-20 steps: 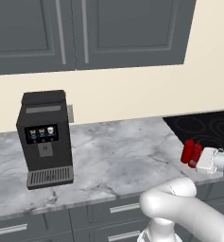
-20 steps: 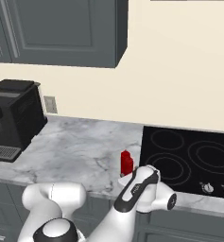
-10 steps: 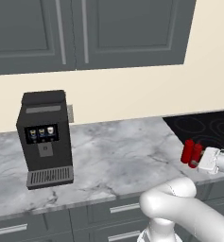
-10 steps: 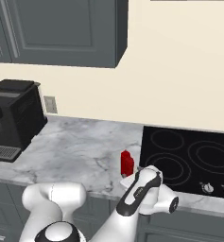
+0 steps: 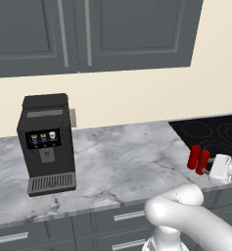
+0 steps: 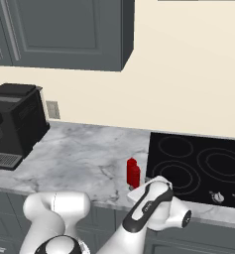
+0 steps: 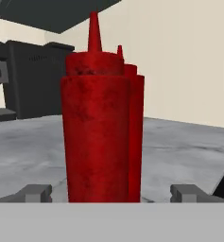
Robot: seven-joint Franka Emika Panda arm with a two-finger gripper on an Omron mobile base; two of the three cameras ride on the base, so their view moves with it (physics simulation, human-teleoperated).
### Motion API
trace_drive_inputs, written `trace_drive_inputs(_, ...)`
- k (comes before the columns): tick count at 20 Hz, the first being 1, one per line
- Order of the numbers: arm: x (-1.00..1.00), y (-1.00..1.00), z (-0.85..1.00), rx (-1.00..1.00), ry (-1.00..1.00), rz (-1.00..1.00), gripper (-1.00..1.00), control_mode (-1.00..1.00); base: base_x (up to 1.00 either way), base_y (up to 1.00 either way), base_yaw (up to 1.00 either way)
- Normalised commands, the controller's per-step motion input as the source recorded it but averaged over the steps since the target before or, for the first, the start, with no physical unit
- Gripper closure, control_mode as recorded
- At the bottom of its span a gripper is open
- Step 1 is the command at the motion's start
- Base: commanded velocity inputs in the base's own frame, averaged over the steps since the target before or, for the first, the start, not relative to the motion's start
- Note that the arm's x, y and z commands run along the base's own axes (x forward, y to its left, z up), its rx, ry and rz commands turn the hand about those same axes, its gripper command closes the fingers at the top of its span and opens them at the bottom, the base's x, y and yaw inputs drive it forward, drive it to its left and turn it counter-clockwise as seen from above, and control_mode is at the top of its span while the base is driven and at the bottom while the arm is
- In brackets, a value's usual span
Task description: Take 2 condiments from the cabinet and move them on the counter near the stove.Make sure the condiments are lined up with each other, next to each other.
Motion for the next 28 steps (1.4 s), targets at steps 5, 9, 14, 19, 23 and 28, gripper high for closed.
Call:
trace_drive_inputs(5, -0.21, 0.0, 0.09, 0.0, -0.04, 0.05, -1.0, -1.0, 0.0, 0.0, 0.0)
trace_drive_inputs(9, -0.25, 0.0, 0.29, 0.0, -0.04, 0.0, -1.0, -1.0, 0.0, 0.0, 0.0)
trace_drive_inputs(14, -0.37, 0.0, 0.46, 0.0, -0.04, 0.0, -1.0, -1.0, 0.0, 0.0, 0.0)
trace_drive_inputs(19, -0.43, 0.02, 0.59, 0.0, 0.03, -0.01, -1.0, -1.0, 0.0, 0.0, 0.0)
trace_drive_inputs(23, -0.34, 0.05, 0.77, 0.0, 0.18, -0.12, -1.0, -1.0, 0.0, 0.0, 0.0)
trace_drive_inputs(28, -0.04, 0.35, 0.69, -0.08, 0.22, -0.15, -1.0, -1.0, 0.0, 0.0, 0.0)
